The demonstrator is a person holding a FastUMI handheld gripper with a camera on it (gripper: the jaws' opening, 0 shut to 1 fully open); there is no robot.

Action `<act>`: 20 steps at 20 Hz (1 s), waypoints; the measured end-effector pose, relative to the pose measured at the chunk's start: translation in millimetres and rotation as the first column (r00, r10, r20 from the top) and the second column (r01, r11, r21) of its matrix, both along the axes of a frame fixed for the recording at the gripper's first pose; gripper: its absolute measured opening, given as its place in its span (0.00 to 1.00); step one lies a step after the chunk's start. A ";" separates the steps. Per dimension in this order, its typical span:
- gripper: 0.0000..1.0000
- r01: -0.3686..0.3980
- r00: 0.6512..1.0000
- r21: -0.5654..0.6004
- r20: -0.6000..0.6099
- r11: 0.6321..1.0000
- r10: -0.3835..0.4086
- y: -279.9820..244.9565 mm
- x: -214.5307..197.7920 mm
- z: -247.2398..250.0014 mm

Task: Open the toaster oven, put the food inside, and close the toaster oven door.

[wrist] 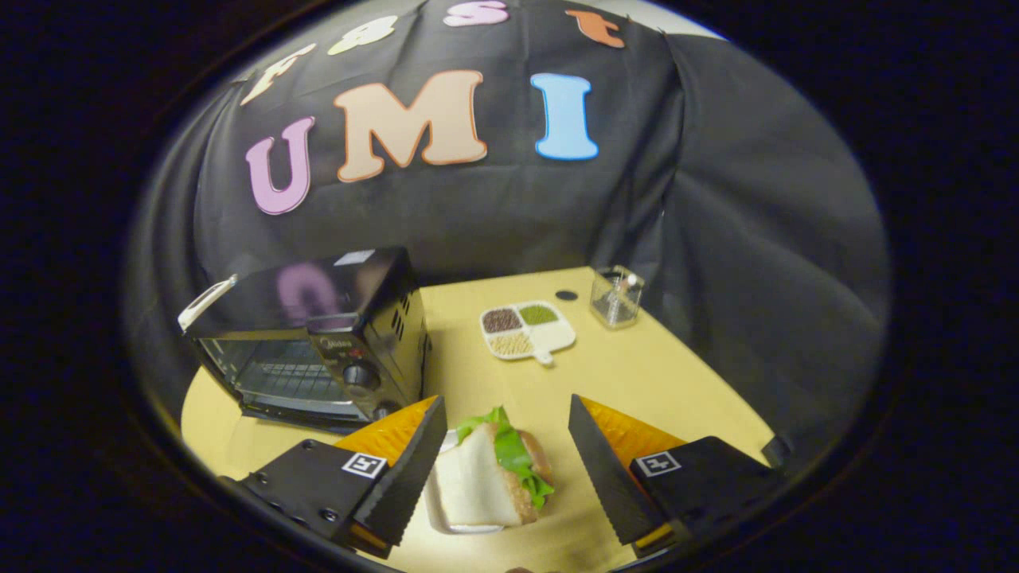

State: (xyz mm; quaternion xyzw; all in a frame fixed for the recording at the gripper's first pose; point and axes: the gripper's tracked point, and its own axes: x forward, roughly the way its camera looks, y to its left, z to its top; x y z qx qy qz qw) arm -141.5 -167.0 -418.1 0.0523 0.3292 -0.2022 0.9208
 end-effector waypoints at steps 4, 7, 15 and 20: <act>0.97 0.022 0.994 0.067 -0.108 0.997 -0.015 0.6 -17.4 -42.4; 0.80 0.060 0.982 0.180 -0.186 0.982 -0.026 14.6 -30.0 -67.7; 0.32 0.036 0.985 0.232 -0.173 0.972 0.005 37.4 -26.1 -52.4; 0.32 0.062 0.988 0.214 -0.149 0.975 -0.030 37.9 -25.3 -32.9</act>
